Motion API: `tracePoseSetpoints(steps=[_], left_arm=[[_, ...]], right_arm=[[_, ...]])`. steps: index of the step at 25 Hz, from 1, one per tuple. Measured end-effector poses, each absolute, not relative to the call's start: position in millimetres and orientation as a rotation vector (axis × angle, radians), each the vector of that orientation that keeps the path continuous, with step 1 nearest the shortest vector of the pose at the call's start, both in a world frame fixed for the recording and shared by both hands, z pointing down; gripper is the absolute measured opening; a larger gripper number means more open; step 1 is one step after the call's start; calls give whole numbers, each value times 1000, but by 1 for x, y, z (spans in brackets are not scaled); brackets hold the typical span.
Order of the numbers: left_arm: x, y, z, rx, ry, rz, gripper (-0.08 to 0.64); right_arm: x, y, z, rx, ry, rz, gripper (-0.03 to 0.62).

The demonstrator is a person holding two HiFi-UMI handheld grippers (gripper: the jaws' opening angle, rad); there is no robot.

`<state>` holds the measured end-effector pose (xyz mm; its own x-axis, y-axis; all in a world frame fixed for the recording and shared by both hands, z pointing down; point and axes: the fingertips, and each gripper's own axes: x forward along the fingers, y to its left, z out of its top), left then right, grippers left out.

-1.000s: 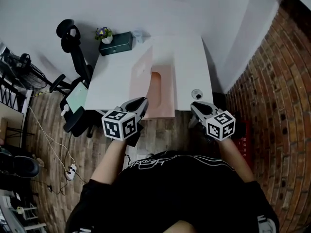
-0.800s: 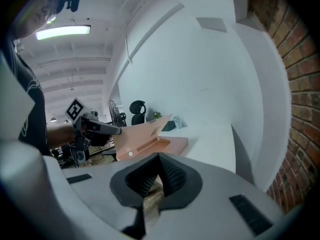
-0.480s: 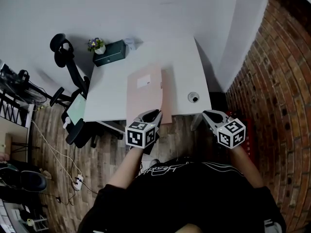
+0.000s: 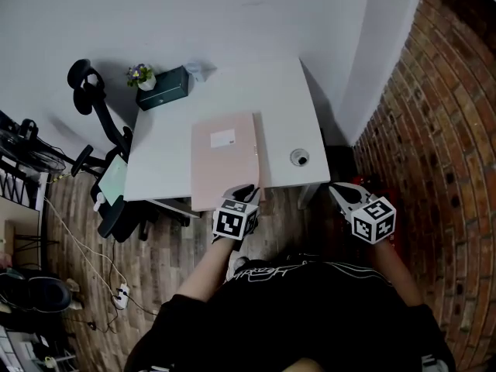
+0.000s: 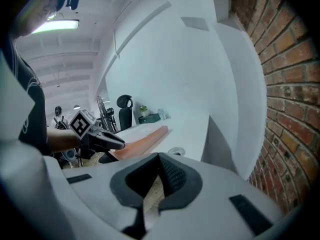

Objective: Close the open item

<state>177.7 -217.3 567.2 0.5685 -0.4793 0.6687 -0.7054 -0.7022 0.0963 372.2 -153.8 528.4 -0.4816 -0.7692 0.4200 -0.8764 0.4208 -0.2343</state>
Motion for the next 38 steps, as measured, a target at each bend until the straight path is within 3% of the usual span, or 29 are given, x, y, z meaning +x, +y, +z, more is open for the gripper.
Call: tracePoseSetpoints(steps=[8,16,23,34,38], left_arm=[[185,-215,584,2424,-886,945,117],[191,-209,586,2346,-748,814,163],[189,-200,569,2405,-688,786,245],[146,-153,474,2543,-667,538,244],[128,-129,443,2570,-661,394,166]], right_arm=[[377,-157,529,1456,-2415,635,3],[375,-154,531,1471,-2395,647,5],[354,-148,512,1481,-2447,664,5],[264,-114,426,1347,-2774,788,3],[230,-95,411,1245,-2848,754,2]])
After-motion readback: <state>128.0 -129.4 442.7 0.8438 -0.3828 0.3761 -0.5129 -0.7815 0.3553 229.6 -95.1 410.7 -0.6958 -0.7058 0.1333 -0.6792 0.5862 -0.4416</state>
